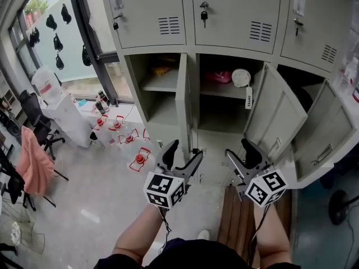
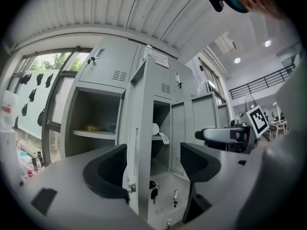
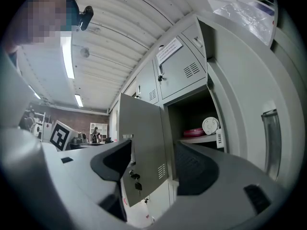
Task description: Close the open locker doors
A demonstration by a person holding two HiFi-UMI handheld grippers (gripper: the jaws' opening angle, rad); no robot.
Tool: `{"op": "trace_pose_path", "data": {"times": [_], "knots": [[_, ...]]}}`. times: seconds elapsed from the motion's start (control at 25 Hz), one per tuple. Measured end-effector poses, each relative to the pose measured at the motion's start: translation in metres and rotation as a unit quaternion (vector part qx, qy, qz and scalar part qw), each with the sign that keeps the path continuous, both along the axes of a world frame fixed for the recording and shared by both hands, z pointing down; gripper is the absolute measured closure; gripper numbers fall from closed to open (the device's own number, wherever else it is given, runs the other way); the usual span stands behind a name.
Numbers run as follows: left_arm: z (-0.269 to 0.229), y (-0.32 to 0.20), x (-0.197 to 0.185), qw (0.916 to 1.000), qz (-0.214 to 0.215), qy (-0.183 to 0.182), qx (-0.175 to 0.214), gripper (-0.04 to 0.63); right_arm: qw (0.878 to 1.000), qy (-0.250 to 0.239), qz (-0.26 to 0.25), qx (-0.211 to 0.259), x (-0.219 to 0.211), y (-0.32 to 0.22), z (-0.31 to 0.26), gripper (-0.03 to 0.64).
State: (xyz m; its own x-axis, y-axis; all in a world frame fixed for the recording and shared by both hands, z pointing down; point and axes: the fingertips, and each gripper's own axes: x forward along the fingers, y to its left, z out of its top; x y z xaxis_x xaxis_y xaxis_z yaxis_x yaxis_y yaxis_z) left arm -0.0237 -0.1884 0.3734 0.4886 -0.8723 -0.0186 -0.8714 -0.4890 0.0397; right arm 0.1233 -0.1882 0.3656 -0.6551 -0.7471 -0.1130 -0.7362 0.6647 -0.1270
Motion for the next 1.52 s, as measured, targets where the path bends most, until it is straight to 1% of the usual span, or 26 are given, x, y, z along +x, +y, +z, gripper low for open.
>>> {"op": "trace_pose_path", "data": {"times": [0.36,0.52,0.64,0.76,0.88,1.0,1.04,1.2,1.52], "knots": [[-0.001,-0.012,-0.001,0.9996,-0.027,-0.003,-0.003,0.241,1.0,-0.003,-0.019,0.008,0.004,-0.008,-0.002,0.347],[-0.002,-0.016,-0.008,0.9993,-0.038,-0.002,-0.001,0.31,1.0,-0.006,-0.014,0.005,0.005,-0.012,0.0,0.351],[-0.003,-0.021,-0.011,0.9994,-0.035,-0.002,0.002,0.328,1.0,-0.009,-0.009,0.004,0.002,-0.017,0.0,0.357],[-0.002,-0.024,-0.013,0.9997,-0.025,-0.002,0.001,0.374,1.0,-0.01,-0.005,0.004,-0.004,-0.022,0.0,0.365],[-0.003,-0.024,-0.016,1.0,-0.008,-0.001,0.004,0.402,1.0,-0.008,-0.003,0.002,-0.014,-0.026,0.0,0.37],[-0.002,-0.021,-0.02,0.9999,0.007,0.002,0.008,0.45,1.0,-0.007,-0.002,0.002,-0.022,-0.03,0.0,0.371],[-0.002,-0.021,-0.022,0.9999,0.009,0.002,0.009,0.456,1.0,-0.007,-0.001,0.001,-0.025,-0.032,-0.001,0.373],[-0.004,-0.022,-0.038,0.9998,0.009,0.0,0.015,0.468,1.0,-0.008,-0.004,0.0,-0.042,-0.039,-0.002,0.374],[-0.003,-0.026,-0.085,0.9998,-0.014,0.003,0.013,0.476,1.0,-0.004,-0.018,0.002,-0.086,-0.045,-0.007,0.376]]}}
